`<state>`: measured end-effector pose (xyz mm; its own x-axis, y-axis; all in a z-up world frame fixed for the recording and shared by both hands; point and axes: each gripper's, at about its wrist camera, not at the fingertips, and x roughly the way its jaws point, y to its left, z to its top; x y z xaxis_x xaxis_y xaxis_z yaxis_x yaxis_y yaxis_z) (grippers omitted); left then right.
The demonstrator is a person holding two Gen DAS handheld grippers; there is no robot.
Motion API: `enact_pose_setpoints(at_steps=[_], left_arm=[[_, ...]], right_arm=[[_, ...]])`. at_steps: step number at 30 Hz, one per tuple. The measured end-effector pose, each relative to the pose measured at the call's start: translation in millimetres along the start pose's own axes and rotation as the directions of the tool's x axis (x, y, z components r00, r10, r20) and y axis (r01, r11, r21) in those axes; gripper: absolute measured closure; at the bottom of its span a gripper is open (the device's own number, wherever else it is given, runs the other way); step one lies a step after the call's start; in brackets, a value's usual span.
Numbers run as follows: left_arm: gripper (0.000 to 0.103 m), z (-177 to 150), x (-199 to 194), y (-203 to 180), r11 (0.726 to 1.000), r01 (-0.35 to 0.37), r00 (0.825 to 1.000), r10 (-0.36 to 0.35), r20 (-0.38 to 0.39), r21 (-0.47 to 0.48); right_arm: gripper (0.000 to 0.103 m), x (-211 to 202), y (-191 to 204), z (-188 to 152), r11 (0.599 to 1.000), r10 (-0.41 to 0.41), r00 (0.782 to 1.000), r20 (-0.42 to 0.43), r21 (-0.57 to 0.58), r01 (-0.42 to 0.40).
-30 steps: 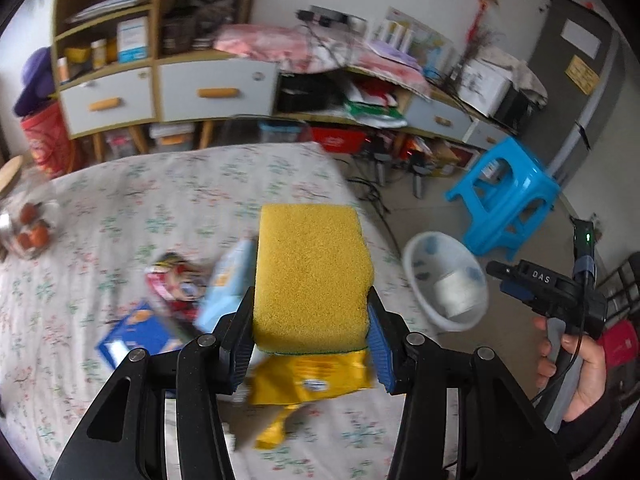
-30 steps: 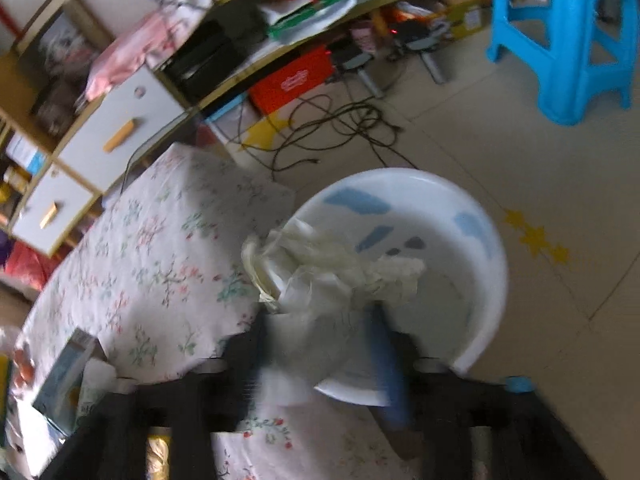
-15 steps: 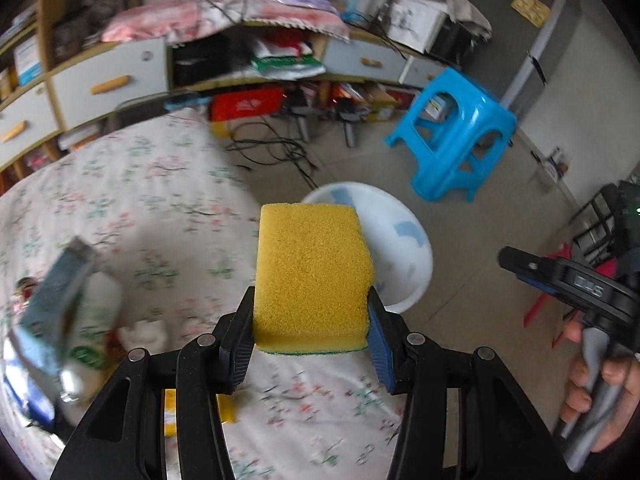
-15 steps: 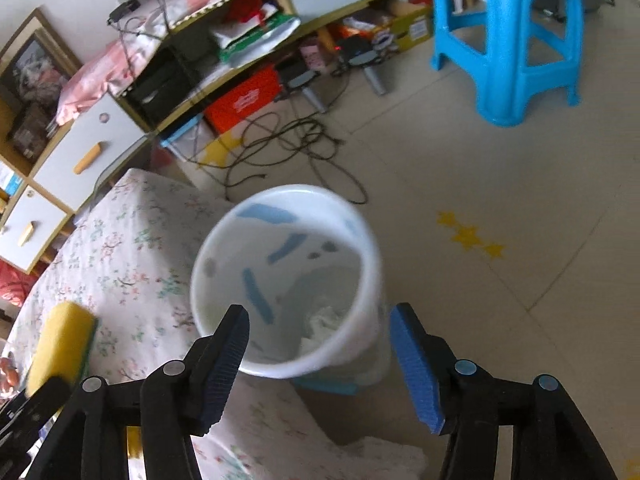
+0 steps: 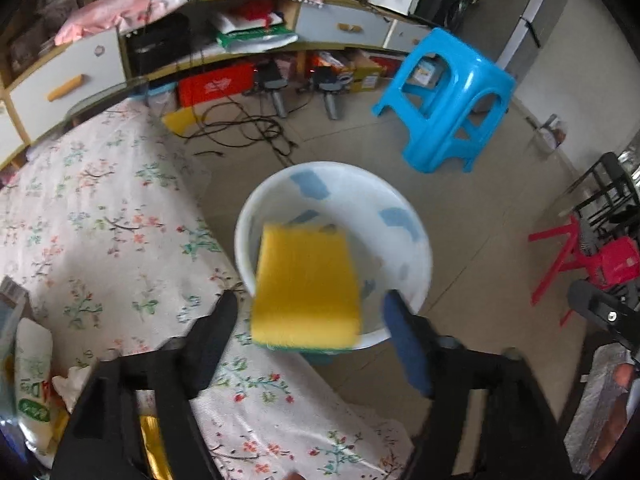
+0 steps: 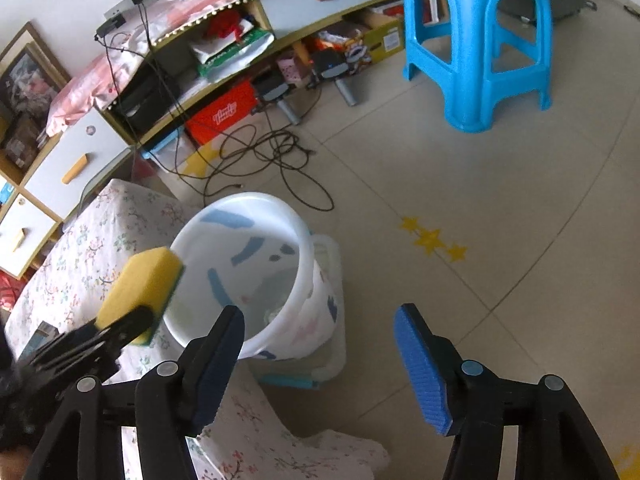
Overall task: Collect trash
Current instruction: 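Carry sponge and tissue to the white bin and open both tools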
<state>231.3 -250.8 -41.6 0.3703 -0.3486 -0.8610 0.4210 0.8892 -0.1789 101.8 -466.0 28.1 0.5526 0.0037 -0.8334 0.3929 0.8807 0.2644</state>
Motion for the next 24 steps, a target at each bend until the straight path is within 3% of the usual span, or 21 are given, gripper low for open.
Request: enact_pose_setpoints(at_steps=[9, 24], left_arm=[[0.008, -32, -50, 21, 0.995, -0.103, 0.991, 0.101, 0.087, 0.013], [0.001, -107, -143, 74, 0.992, -0.128, 0.970, 0.128, 0.205, -0.015]], right_arm=[[0.030, -5, 14, -4, 0.999, -0.009, 1.000, 0.014, -0.037, 0.009], [0.024, -10, 72, -36, 0.978, -0.014, 0.999, 0.031, -0.207, 0.020]])
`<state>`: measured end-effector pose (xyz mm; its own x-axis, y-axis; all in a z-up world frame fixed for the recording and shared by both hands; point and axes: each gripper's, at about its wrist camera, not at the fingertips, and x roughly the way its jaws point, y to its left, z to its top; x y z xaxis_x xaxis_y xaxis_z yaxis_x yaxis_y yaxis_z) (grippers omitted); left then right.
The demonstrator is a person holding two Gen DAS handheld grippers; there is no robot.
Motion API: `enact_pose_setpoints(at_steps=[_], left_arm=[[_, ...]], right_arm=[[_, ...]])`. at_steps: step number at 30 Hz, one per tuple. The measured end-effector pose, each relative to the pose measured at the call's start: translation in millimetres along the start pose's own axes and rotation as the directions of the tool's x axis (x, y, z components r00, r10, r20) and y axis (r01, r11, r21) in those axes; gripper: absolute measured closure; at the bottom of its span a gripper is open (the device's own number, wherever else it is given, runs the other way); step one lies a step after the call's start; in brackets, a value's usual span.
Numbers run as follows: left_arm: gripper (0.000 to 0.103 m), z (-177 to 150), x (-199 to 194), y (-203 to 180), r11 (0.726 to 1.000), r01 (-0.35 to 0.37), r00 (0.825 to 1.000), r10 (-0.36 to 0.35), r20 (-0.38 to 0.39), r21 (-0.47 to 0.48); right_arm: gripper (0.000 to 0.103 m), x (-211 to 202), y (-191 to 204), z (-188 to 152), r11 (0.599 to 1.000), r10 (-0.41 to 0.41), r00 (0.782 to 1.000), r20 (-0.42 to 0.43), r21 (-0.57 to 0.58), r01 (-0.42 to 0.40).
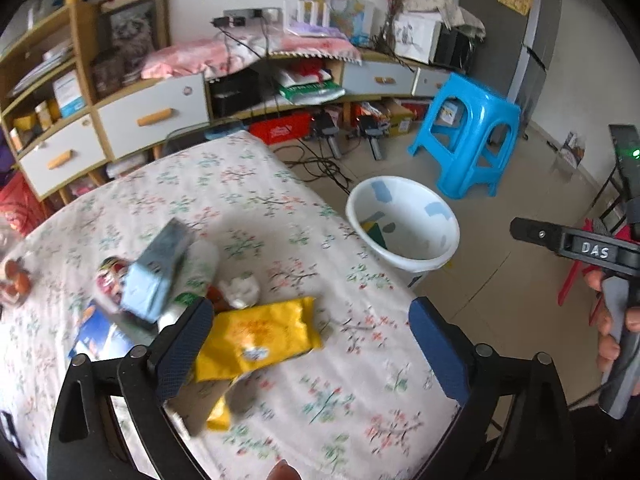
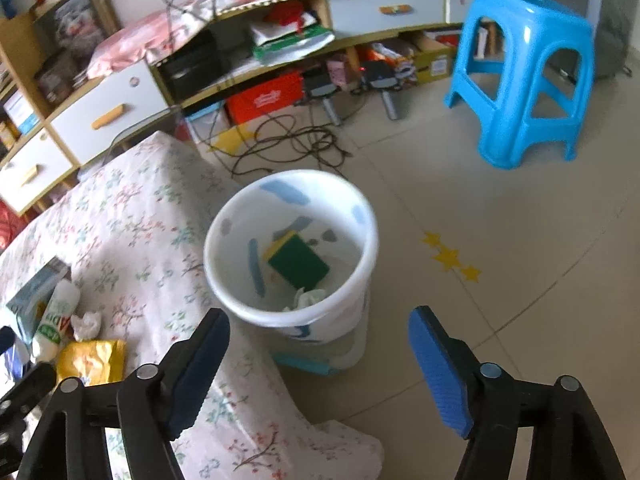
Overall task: Collect trash
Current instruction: 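Carry sponge and tissue to the white bin and open both tools, then grasp the blue snack box with the left tool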
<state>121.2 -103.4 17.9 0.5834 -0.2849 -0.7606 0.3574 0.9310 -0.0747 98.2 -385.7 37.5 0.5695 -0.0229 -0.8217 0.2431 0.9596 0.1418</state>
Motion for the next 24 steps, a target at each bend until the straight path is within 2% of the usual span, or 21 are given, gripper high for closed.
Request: enact_pose_setpoints(at_steps=[5, 10, 16, 20, 24], left_arm=[[0.000, -13, -16, 31, 0.998, -0.013, 1.000, 0.014, 0.016, -0.066], [0.000, -23, -32, 67, 0.990, -0.090, 0.995, 0.095, 0.042, -0.113], [0.000, -37, -37, 121, 0.965, -0.117, 0.992, 0.123, 0.008, -0.235], [0.000, -45, -36, 148, 0.949, -0.156, 0.988, 0.155, -0.027, -0.273], [0.000, -52, -26, 174, 0.927, -0.195, 0.980, 0.171, -0.102, -0.319]], right_arm=[[0.022, 0, 26, -11, 0.999, 0.019, 1.000, -0.001, -0.045, -0.019], [0.020, 1, 62, -17, 0.991, 0.025, 1.000, -0.001, -0.128, -0.025], [0.018, 6, 105, -30, 0.966, 0.035, 0.999, -0.014, -0.256, -0.037], [0.017, 12, 128, -37, 0.952, 0.047, 0.998, -0.037, -0.302, -0.056], [0.017, 19, 145, -39, 0.943, 0.057, 0.997, -0.053, -0.326, -0.071]])
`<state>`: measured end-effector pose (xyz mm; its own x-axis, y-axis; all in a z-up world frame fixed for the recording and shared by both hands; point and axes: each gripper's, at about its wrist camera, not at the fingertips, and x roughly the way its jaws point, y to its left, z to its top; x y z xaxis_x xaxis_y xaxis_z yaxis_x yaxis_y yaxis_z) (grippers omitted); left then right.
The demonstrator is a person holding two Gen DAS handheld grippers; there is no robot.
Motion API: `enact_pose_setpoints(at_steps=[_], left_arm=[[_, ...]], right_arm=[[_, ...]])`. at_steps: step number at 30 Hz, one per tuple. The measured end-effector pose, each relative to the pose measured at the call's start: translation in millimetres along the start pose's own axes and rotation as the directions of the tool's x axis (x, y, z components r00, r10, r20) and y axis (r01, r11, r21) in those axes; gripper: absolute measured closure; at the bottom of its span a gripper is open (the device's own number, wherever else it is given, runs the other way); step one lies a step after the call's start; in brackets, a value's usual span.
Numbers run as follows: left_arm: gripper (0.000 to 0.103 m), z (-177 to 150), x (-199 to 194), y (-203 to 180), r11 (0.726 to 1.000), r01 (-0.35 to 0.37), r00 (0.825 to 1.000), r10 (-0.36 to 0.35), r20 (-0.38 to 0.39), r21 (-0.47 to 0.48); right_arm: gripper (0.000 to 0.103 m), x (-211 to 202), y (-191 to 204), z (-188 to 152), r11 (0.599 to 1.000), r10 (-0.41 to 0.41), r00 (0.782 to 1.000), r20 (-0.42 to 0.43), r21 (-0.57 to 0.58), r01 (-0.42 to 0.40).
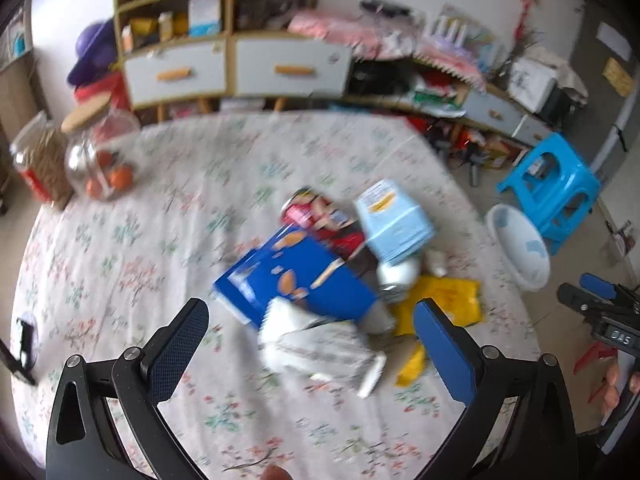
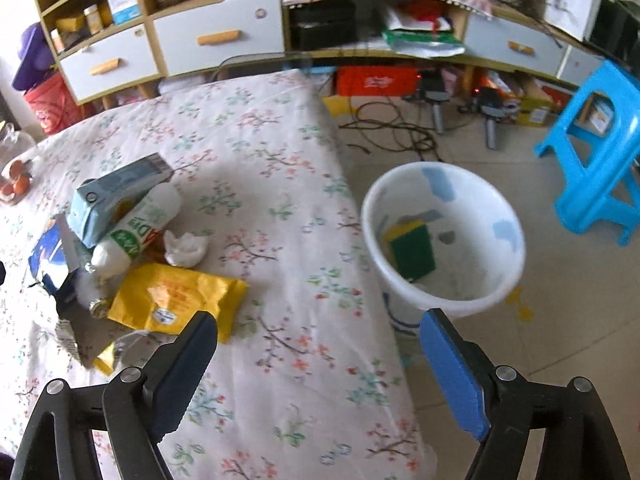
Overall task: Collect trash
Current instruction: 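Grasp the blue snack box with the left tool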
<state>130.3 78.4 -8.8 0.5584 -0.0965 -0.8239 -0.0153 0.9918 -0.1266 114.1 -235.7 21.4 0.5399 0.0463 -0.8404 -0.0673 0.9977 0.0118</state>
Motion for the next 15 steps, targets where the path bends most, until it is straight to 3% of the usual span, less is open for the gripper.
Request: enact_pose_setpoints(at_steps=[9, 15], left_arm=[[0.000, 9, 35, 37, 0.994, 0.000, 0.997, -0.008, -0.077, -0.114], [0.000, 18, 55, 28, 0.997, 0.037, 0.994, -0.044, -0.096, -0.069]], right_arm=[[0.016, 16, 32, 14, 0.999, 0.052, 0.998, -0.020, -0.003, -0.053], [0.016, 26, 50, 22, 0.997, 0.071, 0.997, -0.024, -0.012, -0.071]])
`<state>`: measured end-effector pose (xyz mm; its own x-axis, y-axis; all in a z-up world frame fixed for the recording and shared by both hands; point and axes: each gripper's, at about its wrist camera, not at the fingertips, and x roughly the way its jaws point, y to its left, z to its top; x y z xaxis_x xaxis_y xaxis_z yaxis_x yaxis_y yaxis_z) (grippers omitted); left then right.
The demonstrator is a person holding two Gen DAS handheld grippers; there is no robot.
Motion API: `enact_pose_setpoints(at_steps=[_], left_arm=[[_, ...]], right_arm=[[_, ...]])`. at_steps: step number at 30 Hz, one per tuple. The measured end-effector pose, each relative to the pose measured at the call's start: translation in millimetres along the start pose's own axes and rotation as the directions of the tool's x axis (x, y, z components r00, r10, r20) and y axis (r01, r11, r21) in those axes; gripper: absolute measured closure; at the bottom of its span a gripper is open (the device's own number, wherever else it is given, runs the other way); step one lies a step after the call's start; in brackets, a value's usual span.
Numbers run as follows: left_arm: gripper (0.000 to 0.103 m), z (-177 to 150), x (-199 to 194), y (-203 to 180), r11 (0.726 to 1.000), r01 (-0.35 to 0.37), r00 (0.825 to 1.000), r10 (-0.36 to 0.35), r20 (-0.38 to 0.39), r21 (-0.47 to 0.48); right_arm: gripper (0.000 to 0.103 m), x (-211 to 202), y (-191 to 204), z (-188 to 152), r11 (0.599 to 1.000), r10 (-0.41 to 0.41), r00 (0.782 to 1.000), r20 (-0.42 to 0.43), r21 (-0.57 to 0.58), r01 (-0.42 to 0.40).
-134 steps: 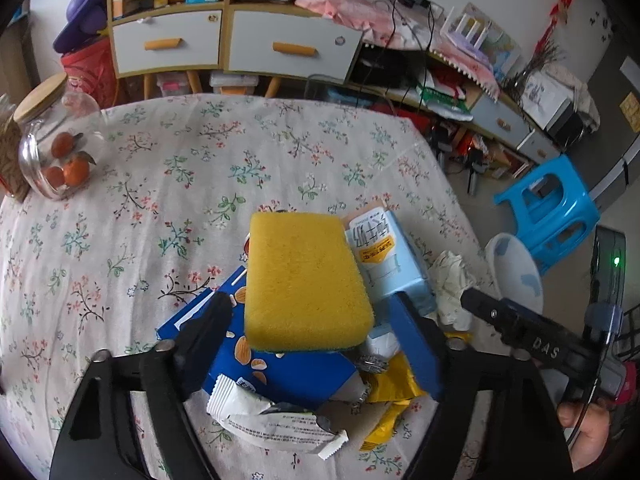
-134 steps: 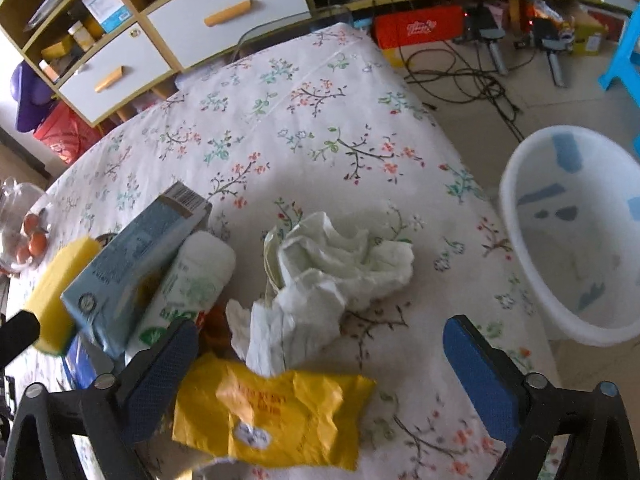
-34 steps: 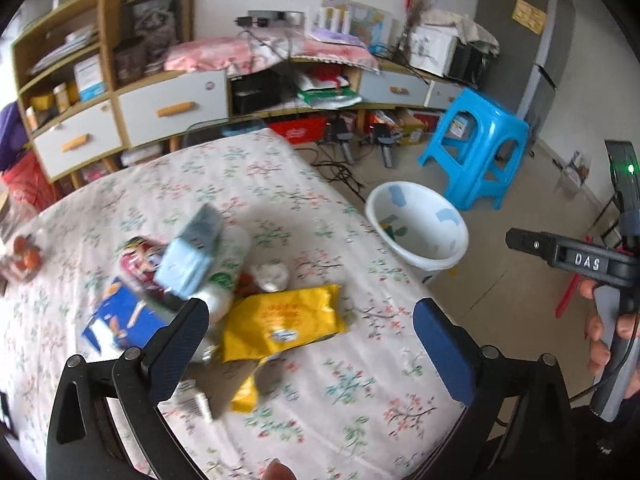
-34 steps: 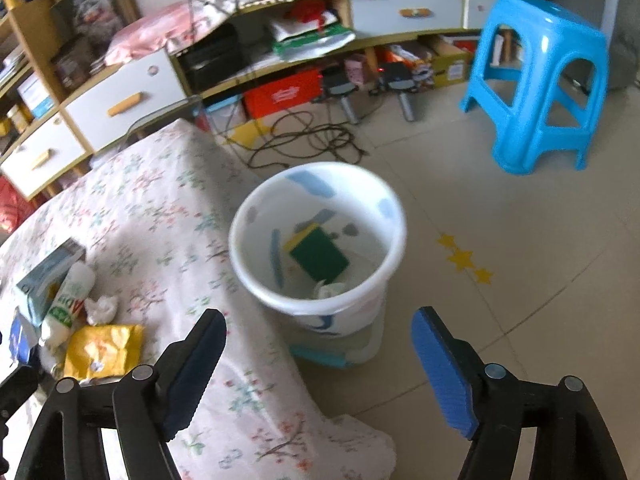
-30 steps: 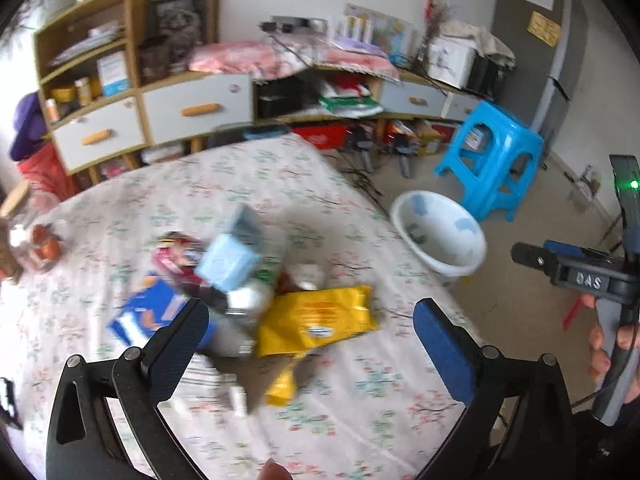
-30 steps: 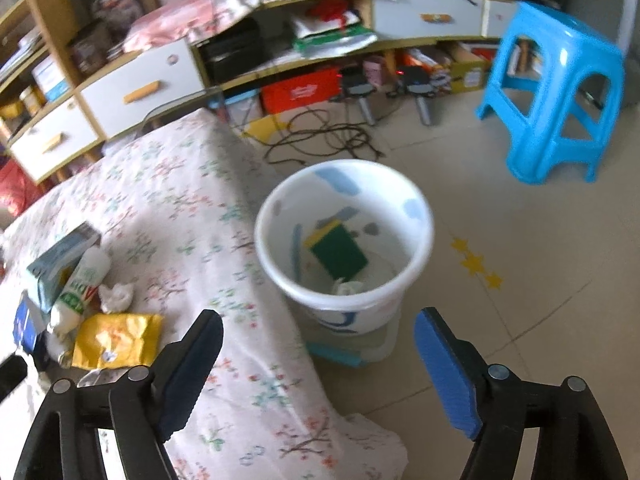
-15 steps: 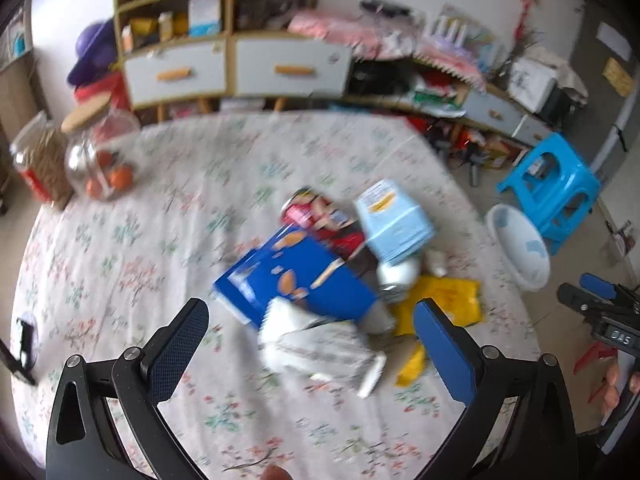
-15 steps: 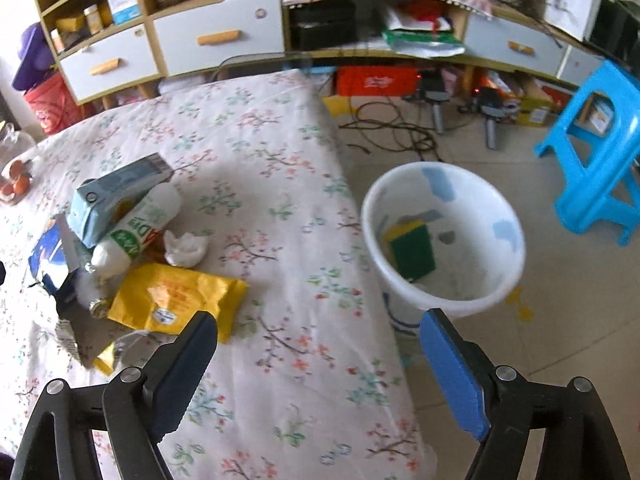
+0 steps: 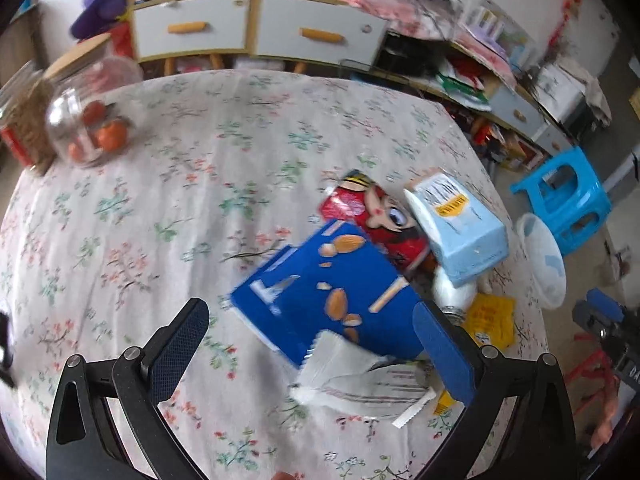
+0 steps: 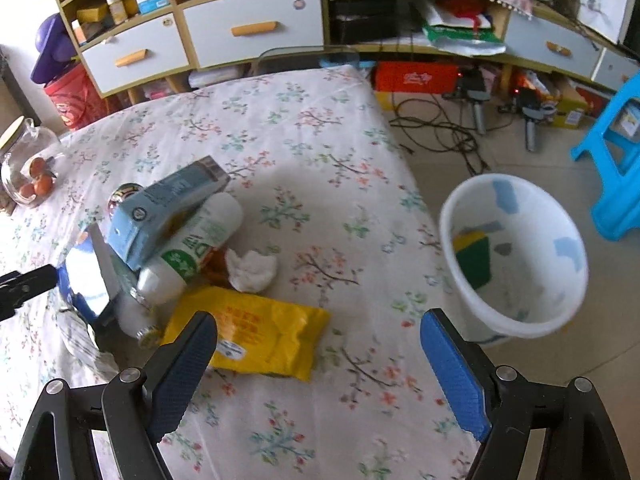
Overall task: Collect trash
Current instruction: 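Grasp the blue snack box with the left tool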
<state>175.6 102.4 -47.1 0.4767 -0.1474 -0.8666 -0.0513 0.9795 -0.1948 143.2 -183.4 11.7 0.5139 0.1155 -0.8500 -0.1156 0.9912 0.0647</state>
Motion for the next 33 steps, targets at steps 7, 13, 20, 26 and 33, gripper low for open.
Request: enact_pose_setpoints(at_steps=[7, 13, 20, 26, 33], left_arm=[[0.000, -1, 8, -46, 0.978, -0.079, 0.997, 0.079, 0.007, 0.193], [0.000, -1, 24, -56, 0.974, -0.132, 0.991, 0.134, 0.002, 0.183], [0.009, -8, 26, -53, 0.955, -0.210, 0.977, 0.212, 0.017, 0.209], [0.040, -7, 16, -13, 0.978, -0.182, 0.983, 0.183, -0.005, 0.099], [0.066, -10, 6, 38, 0.989, -0.149, 0.988, 0.148, -0.038, -0.026]], right_arm=[[0.016, 10, 8, 12, 0.999, 0.026, 1.000, -0.003, 0.026, -0.026], [0.016, 17, 10, 18, 0.998, 0.029, 1.000, -0.004, 0.052, -0.029], [0.016, 19, 15, 19, 0.999, 0.028, 1.000, -0.003, 0.038, -0.027], [0.016, 18, 17, 18, 0.999, 0.028, 1.000, 0.003, 0.036, -0.028], [0.016, 20, 22, 19, 0.999, 0.037, 0.999, 0.004, 0.033, -0.037]])
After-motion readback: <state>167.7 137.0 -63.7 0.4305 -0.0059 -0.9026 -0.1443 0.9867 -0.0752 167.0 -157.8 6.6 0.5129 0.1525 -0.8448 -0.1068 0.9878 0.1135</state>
